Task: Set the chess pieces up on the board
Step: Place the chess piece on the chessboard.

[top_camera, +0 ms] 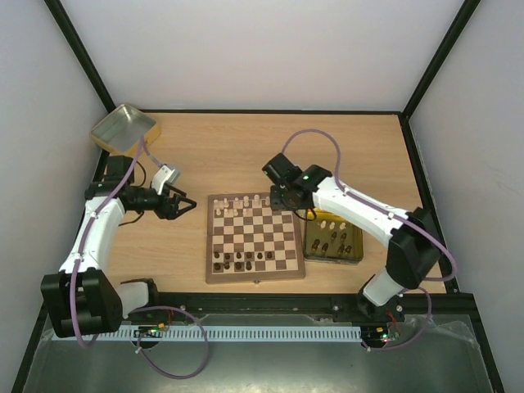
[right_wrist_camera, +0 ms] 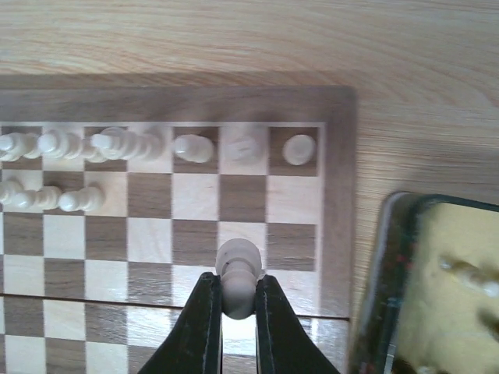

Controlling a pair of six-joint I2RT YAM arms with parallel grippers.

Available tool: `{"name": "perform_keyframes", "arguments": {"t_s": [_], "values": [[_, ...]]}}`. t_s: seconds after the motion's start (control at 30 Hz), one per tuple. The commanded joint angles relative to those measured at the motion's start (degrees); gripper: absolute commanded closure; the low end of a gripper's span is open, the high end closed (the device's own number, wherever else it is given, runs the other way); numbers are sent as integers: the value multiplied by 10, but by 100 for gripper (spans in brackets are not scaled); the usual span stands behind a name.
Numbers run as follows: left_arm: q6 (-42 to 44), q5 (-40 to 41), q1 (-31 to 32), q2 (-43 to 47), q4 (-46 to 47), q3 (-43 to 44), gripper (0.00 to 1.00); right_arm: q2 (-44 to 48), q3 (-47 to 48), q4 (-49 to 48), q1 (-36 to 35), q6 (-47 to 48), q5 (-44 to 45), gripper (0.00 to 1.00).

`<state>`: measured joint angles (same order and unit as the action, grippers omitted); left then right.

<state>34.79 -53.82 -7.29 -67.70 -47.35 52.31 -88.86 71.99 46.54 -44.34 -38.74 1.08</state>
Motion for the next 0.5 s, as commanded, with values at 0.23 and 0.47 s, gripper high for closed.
{"name": "perform_keyframes", "arguments": {"t_s": [0.23, 0.47], "values": [[-12, -3, 3, 13, 14, -7, 34, -122, 64, -21, -31, 3, -47, 98], [-16, -1, 9, 12, 17, -8, 34, -164, 94, -33, -35, 10, -73, 98]]}}
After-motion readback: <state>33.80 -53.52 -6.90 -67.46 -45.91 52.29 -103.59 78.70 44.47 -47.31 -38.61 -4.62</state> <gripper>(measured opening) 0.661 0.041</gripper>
